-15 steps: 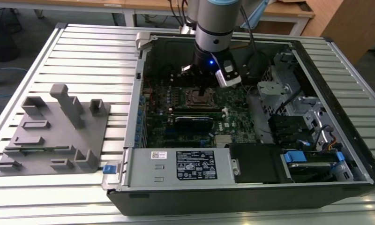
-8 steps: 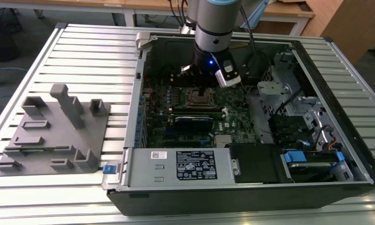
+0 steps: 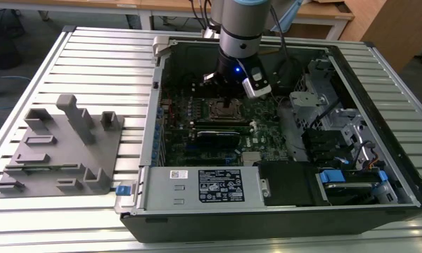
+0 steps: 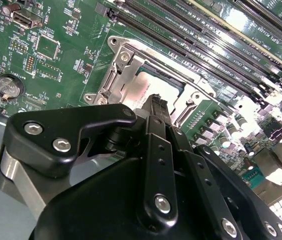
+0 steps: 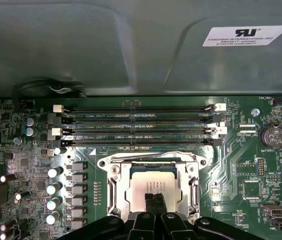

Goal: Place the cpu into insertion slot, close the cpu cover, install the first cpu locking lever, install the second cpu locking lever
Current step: 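Install the second cpu locking lever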

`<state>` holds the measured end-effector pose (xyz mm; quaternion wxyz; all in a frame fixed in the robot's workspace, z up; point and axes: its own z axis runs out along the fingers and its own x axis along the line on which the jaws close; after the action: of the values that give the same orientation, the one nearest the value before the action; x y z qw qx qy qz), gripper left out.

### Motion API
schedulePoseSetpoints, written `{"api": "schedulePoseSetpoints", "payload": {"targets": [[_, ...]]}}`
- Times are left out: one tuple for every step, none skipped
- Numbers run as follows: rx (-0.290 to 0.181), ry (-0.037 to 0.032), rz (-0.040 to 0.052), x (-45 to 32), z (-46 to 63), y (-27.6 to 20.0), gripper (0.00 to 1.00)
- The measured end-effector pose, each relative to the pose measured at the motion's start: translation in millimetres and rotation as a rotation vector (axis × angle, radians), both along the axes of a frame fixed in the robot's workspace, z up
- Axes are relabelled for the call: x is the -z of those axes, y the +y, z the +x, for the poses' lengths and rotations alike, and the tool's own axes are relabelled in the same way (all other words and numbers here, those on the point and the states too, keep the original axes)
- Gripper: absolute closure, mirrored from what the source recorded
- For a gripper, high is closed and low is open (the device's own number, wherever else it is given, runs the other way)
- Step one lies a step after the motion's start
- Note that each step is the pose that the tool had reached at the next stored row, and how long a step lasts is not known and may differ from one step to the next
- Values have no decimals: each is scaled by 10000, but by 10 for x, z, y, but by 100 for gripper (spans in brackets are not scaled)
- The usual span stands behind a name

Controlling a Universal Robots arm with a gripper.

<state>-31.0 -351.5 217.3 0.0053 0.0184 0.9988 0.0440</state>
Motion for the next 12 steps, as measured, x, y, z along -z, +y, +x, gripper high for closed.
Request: {"api": "schedulePoseSetpoints", "payload": {"targets": [[0, -1, 1, -14, 0, 0, 89], [0, -1, 1, -32, 0, 0, 89], [0, -1, 1, -53, 0, 0, 89], [0, 0, 1, -75, 0, 0, 89], [0, 1, 0, -96, 0, 0, 89], [0, 1, 1, -115, 0, 0, 89], [0, 1, 2, -133, 0, 0, 89], [0, 1, 2, -152, 0, 0, 89], [-1, 1, 1, -170, 0, 0, 89], [0, 2, 0, -183, 0, 0, 89], [-1, 2, 0, -189, 0, 0, 89], [-1, 1, 3, -189, 0, 0, 89]]}}
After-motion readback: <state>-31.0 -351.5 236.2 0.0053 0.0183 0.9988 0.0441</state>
